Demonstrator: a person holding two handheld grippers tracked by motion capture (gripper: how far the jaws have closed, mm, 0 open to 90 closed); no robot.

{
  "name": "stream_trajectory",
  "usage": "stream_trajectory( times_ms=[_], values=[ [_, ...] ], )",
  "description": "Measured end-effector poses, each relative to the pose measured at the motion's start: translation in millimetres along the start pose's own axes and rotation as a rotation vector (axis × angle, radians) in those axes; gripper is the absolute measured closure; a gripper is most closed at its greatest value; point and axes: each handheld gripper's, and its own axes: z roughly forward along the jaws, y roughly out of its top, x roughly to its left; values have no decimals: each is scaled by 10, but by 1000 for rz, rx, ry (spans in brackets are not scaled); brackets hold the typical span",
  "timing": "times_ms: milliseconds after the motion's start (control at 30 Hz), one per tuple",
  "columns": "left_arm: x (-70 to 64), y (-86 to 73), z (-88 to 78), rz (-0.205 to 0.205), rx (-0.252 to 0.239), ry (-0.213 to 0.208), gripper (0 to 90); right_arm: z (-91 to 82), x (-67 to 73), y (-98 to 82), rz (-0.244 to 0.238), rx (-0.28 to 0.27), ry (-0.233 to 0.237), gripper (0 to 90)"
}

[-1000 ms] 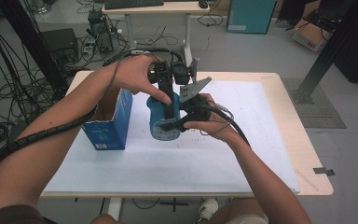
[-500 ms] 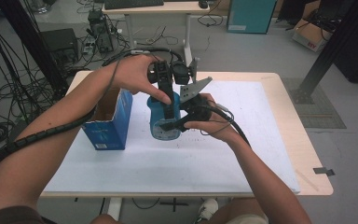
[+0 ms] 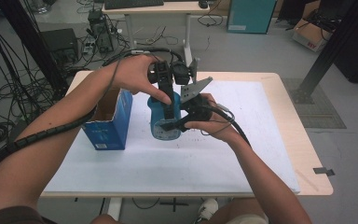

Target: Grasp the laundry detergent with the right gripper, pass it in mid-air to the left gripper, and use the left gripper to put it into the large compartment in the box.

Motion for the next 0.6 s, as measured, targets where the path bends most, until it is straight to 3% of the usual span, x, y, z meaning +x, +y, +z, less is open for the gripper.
stream_trajectory(
  times_ms=[600],
  values=[
    [-5,-13,-24,2,-1,1,61,0,0,9,-13,-4,-5,425]
  ],
)
